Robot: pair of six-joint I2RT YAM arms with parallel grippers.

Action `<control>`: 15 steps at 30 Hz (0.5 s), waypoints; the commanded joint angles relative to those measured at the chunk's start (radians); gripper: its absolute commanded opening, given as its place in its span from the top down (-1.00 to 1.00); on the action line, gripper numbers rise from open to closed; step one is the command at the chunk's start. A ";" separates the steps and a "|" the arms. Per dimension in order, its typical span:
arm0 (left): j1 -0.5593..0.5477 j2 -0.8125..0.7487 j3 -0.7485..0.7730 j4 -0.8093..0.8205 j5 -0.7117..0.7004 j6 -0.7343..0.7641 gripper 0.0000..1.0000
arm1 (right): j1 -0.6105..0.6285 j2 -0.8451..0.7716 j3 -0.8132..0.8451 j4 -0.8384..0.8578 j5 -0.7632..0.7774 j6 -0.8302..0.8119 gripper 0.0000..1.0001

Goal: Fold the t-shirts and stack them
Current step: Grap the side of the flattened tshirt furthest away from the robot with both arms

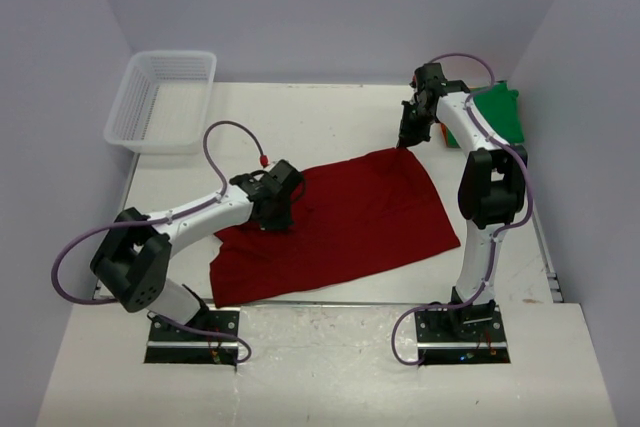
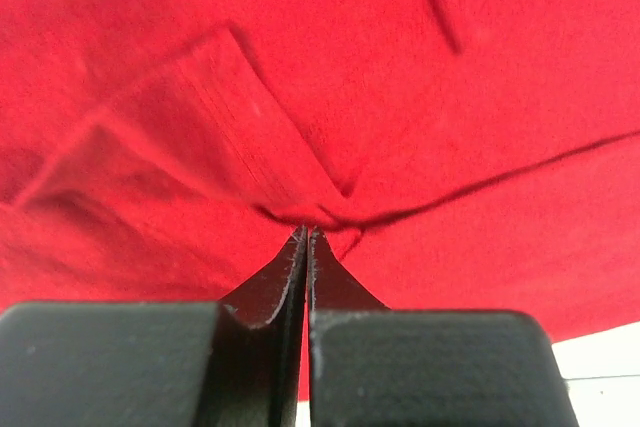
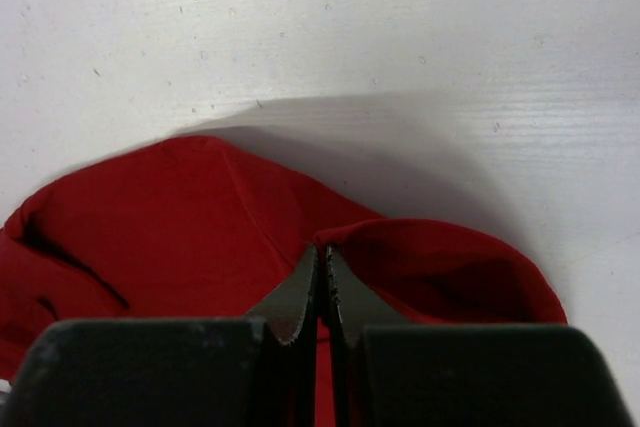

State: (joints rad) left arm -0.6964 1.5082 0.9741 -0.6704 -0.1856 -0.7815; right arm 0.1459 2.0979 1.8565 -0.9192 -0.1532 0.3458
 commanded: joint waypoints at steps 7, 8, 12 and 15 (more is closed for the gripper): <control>-0.022 0.093 0.149 -0.081 -0.126 0.010 1.00 | 0.014 -0.029 0.015 0.011 -0.031 -0.022 1.00; -0.022 0.108 0.172 -0.075 -0.124 0.016 1.00 | 0.015 -0.030 0.015 0.013 -0.029 -0.022 1.00; -0.020 0.178 0.206 -0.054 -0.147 0.037 1.00 | 0.015 -0.033 0.013 0.008 -0.023 -0.024 1.00; -0.012 0.223 0.209 -0.046 -0.132 0.042 1.00 | 0.015 -0.038 0.012 0.005 -0.017 -0.025 1.00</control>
State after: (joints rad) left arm -0.7189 1.6970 1.1507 -0.7208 -0.2901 -0.7624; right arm 0.1535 2.0979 1.8565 -0.9195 -0.1600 0.3424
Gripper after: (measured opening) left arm 0.002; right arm 0.010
